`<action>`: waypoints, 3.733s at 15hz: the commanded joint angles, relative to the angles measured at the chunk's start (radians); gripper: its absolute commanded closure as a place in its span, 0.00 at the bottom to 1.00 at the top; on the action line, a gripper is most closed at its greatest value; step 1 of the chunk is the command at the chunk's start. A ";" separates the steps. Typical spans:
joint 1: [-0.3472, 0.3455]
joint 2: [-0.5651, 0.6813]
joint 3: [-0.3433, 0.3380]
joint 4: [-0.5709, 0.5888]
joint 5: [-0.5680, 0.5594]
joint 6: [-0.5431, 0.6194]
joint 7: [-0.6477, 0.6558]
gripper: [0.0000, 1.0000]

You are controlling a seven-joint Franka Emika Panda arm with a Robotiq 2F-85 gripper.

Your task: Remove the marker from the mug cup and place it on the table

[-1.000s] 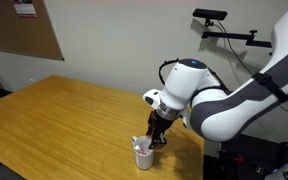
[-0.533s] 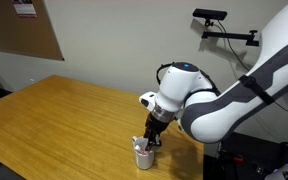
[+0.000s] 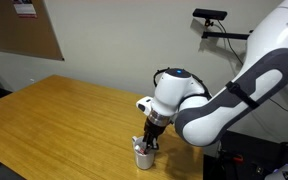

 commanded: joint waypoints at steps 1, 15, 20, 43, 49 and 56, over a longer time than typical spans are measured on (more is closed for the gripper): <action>-0.041 0.043 0.037 0.045 0.012 -0.012 -0.017 0.49; -0.128 0.163 0.112 0.151 0.000 -0.027 -0.018 0.80; -0.115 0.145 0.110 0.127 -0.038 -0.012 0.007 0.95; -0.101 -0.274 0.098 -0.174 -0.049 0.197 0.021 0.95; -0.123 -0.351 0.031 -0.252 -0.154 0.320 0.151 0.95; -0.298 -0.406 0.076 -0.286 -0.144 0.303 0.240 0.95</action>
